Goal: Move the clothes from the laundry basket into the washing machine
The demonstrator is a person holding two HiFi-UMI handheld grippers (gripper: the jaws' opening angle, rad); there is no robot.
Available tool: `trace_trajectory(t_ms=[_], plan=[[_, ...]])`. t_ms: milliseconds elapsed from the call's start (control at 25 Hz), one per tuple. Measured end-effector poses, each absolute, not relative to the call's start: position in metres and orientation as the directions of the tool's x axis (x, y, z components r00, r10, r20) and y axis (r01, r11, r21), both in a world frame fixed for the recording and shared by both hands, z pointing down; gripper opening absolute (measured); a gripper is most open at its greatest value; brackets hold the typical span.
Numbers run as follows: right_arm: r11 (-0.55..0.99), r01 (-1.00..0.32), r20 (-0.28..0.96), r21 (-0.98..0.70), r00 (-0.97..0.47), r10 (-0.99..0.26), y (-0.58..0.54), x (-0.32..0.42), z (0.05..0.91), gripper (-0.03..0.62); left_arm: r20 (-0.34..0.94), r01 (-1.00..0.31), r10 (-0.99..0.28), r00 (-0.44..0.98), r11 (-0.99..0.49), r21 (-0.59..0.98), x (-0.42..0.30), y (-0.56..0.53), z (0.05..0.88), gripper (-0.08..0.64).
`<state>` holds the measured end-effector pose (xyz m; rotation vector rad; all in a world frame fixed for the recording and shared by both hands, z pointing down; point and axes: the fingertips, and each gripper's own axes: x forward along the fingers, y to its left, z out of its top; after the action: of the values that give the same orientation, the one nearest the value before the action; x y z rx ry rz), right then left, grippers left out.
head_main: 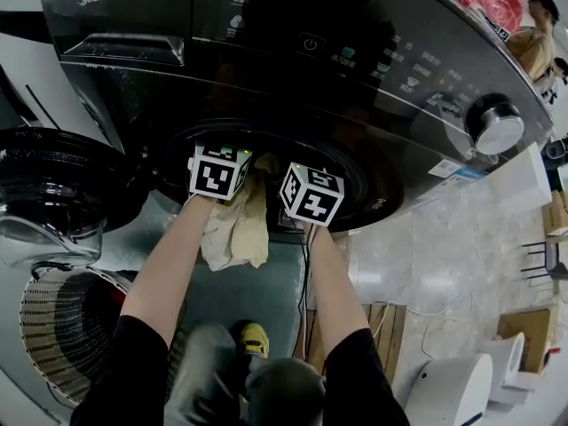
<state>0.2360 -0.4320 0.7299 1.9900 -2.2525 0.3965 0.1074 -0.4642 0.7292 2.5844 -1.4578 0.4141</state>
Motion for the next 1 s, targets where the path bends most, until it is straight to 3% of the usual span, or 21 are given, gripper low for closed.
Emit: trace_trajectory(t_ms=[120,240,680,1000], plan=[[0.104,-0.987,0.259,-0.119,-0.132,-0.957,-0.424,0.236,0.729,0.107,0.287,-0.859,-0.825,0.487,-0.511,-0.012,0.105,-0.459,0.724,0.070],[0.101,-0.990,0.265,-0.102,-0.125,-0.956,-0.415,0.236,0.729,0.006,0.274,-0.869,-0.836,0.474,-0.495,-0.005,0.100,-0.451,0.720,0.012],[0.143,-0.982,0.240,-0.121,-0.168,-0.956,-0.385,0.226,0.715,0.004,0.230,-0.869,-0.852,0.470,-0.493,-0.049,0.094,-0.416,0.696,0.012],[0.182,-0.974,0.268,-0.136,-0.213,-0.939,-0.359,0.214,0.700,0.004,0.231,-0.884,-0.857,0.460,-0.467,0.024,0.081,-0.389,0.679,0.012]])
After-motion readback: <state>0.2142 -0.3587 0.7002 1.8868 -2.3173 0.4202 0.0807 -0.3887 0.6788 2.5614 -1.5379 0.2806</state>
